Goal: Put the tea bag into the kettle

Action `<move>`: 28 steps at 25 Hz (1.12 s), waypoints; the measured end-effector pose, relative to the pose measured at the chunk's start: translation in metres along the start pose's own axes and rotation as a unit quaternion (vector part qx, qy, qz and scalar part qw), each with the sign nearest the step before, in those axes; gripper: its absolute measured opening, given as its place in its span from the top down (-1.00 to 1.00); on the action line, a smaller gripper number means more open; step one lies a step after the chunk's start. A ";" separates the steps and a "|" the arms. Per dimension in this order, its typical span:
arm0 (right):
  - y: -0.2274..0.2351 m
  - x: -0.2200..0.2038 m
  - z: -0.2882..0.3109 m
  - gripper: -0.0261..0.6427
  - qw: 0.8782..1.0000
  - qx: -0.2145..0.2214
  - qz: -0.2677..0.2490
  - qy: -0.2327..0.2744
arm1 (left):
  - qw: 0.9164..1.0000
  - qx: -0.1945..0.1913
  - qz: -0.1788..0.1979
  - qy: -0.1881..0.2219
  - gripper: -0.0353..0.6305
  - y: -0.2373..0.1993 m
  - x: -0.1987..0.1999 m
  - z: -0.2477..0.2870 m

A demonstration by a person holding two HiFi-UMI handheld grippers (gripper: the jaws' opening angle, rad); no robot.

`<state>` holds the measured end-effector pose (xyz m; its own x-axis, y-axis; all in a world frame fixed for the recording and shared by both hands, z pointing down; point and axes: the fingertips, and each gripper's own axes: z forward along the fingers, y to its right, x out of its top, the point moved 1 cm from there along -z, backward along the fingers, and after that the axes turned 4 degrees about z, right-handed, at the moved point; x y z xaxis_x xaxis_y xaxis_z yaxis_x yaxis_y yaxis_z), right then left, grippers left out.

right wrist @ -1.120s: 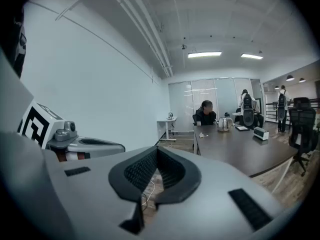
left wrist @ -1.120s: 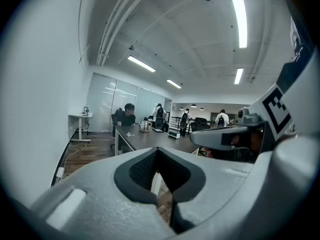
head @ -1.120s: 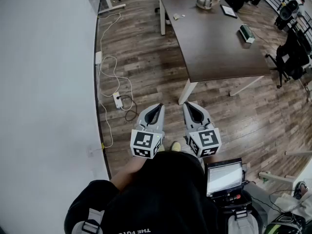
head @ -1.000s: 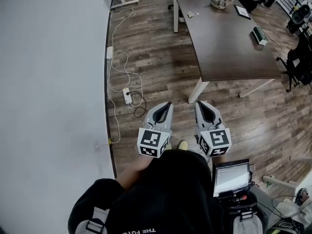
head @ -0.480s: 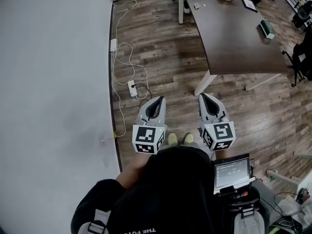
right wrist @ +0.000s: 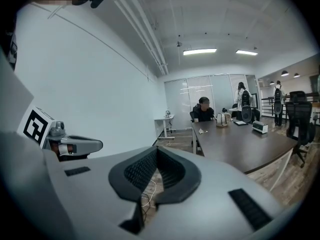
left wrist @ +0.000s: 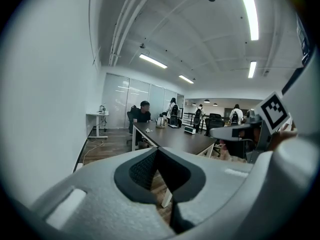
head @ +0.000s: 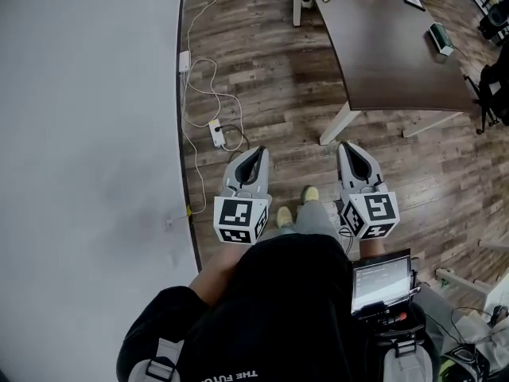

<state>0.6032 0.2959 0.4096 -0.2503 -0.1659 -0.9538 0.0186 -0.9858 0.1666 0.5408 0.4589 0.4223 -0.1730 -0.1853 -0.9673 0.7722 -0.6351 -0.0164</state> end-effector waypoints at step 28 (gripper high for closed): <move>0.032 0.027 0.084 0.91 0.999 0.046 -0.009 0.000 | 1.000 0.023 0.017 -0.006 0.88 -0.024 0.022 0.078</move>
<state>0.5160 0.2622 0.4103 -0.2494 -0.1484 -0.9570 -0.0755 -0.9822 0.1720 0.4711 0.4119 0.4213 -0.1546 -0.2169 -0.9639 0.7490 -0.6619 0.0288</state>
